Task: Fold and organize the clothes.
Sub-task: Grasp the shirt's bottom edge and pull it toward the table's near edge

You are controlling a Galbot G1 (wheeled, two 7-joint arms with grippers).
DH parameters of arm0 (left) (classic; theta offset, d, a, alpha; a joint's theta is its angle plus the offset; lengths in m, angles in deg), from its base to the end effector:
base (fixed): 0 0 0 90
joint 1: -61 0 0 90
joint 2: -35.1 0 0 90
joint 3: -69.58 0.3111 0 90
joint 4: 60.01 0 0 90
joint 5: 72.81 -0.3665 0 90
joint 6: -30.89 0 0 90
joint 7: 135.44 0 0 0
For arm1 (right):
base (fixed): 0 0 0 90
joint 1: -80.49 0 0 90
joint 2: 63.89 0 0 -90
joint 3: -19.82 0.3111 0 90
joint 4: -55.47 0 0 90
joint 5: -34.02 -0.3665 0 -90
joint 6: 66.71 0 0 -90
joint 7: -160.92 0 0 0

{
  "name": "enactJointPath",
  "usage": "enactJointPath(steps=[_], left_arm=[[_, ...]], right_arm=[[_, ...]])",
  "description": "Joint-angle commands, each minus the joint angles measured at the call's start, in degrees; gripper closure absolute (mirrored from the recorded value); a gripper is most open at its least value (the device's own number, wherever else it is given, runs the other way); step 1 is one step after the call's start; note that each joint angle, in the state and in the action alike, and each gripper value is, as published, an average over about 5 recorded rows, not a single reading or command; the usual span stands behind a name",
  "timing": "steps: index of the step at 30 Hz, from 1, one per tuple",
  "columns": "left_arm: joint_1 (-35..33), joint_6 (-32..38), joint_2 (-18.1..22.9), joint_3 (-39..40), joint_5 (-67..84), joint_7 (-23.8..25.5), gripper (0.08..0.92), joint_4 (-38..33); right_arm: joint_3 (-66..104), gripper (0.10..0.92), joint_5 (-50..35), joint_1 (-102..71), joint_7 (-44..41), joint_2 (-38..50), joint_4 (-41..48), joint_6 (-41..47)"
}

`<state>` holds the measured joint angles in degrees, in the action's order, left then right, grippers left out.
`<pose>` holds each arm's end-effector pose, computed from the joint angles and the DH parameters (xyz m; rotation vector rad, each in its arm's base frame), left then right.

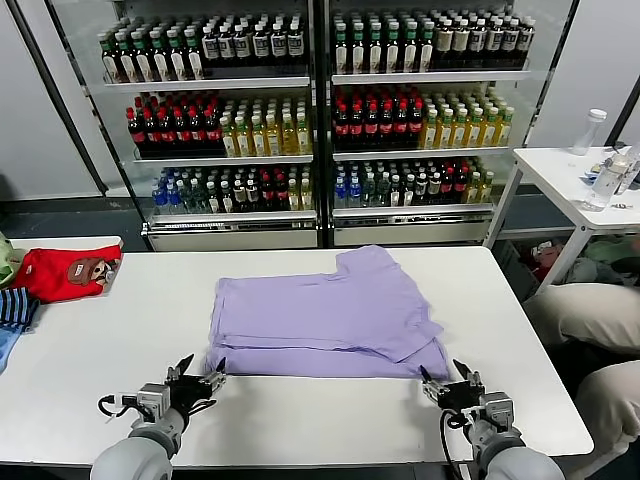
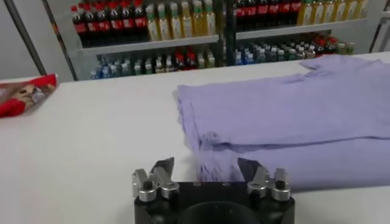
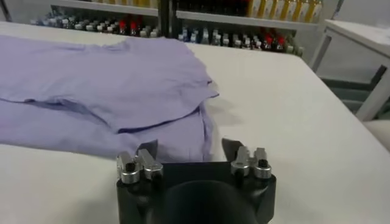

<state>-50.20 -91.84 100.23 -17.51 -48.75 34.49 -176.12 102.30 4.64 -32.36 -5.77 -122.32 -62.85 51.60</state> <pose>0.2547 0.0478 -0.2521 -0.0836 -2.6012 -0.0979 0.2408 -0.0359 -0.2523 0.1821 -2.6190 0.1105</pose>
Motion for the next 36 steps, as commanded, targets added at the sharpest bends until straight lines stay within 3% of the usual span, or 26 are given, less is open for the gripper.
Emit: enactJointPath(steps=[1, 12, 15, 21, 26, 31, 36], left_arm=[[-0.3, -0.6, 0.4, 0.5, 1.2, -0.4, 0.463, 1.6], [-1.5, 0.9, 1.9, 0.9, -0.2, 1.5, 0.784, 0.5], [-3.1, 0.9, 1.3, 0.3, -0.1, 1.2, 0.861, -1.9], [-13.1, 1.4, -1.7, -2.3, 0.0, 1.1, 0.900, -12.2], [-19.9, 2.2, -3.5, -4.7, -1.6, 1.1, 0.900, -15.1], [-21.8, 2.4, -4.6, -6.3, -4.4, 2.0, 0.900, -12.4], [-20.1, 1.7, -4.3, -6.3, -4.9, 2.1, 0.860, -12.6]], right_arm=[[0.0, 0.540, -1.3, -0.4, 0.5, -0.1, 0.1, 0.1], [1.2, 0.856, -1.6, -2.8, -0.1, 0.5, -2.9, 0.1], [2.3, 0.903, -1.6, -5.3, 0.0, 1.0, -5.6, 0.1], [7.1, 0.909, -0.8, -16.0, 0.2, 2.4, -15.5, 0.2], [9.4, 0.909, 1.7, -23.9, 0.3, 2.2, -20.4, 0.2], [7.9, 0.900, 4.2, -26.0, 0.1, 1.4, -20.2, 0.2], [8.2, 0.784, 4.4, -23.6, 0.3, 1.2, -20.3, 0.2]])
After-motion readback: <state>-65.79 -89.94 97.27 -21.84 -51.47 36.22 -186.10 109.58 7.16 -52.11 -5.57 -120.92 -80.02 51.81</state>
